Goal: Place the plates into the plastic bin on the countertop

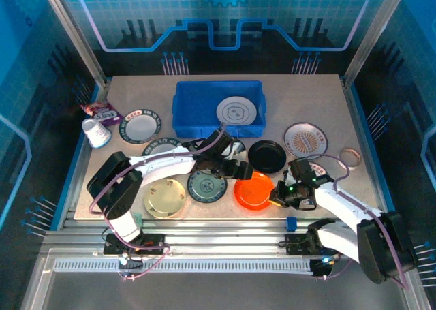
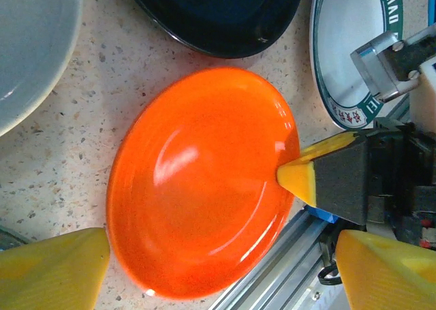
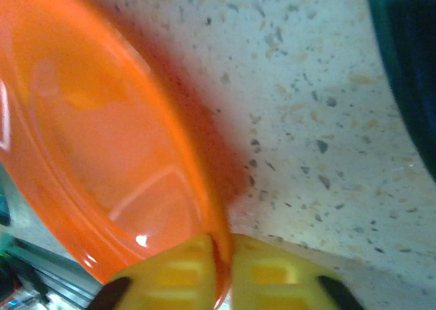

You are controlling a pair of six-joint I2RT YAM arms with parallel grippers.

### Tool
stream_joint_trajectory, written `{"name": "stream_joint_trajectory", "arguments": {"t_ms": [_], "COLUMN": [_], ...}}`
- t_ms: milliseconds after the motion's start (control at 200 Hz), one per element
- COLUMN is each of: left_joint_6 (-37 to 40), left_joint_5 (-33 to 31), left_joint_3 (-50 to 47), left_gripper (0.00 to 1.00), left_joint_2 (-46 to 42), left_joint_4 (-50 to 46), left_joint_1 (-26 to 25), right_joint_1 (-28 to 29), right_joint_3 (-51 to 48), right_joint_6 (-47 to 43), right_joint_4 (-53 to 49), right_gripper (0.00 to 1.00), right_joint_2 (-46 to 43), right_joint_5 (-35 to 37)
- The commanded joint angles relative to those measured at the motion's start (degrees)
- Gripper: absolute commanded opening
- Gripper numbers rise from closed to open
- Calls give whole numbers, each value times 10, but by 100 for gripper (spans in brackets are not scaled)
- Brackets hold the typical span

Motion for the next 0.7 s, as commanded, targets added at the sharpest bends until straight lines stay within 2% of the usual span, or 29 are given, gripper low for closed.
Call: {"name": "stream_joint_trajectory", "arguments": {"t_ms": [0, 70, 355, 595, 650, 695], "left_joint_6": [4, 9, 50, 33, 31, 26], "left_joint_5": [16, 15, 5, 38, 41, 47], "left_joint_3": [16, 21, 43, 0, -6, -13], "left_gripper": [87, 87, 88, 88, 84, 76], "left_joint_2": [9, 9, -12, -55, -64, -72], "left_joint_4": [-1, -6, -49, -4, 8, 25], "left_joint_1": [-5, -4, 21, 62, 64, 64], "right_joint_1": [9, 8, 2, 2, 2, 2], "right_joint_3": [-3, 4, 94, 164, 176, 186], "right_joint_6": [-2, -3, -35, -20, -17, -15], "right_joint_4": [-11, -27, -137, -132, -119, -105], "right_gripper": [3, 0, 0, 0, 0, 0], "right_joint_2": [-11, -25, -108, -106, -98, -88], "right_joint_5": [2, 4, 4, -46, -57, -67]}}
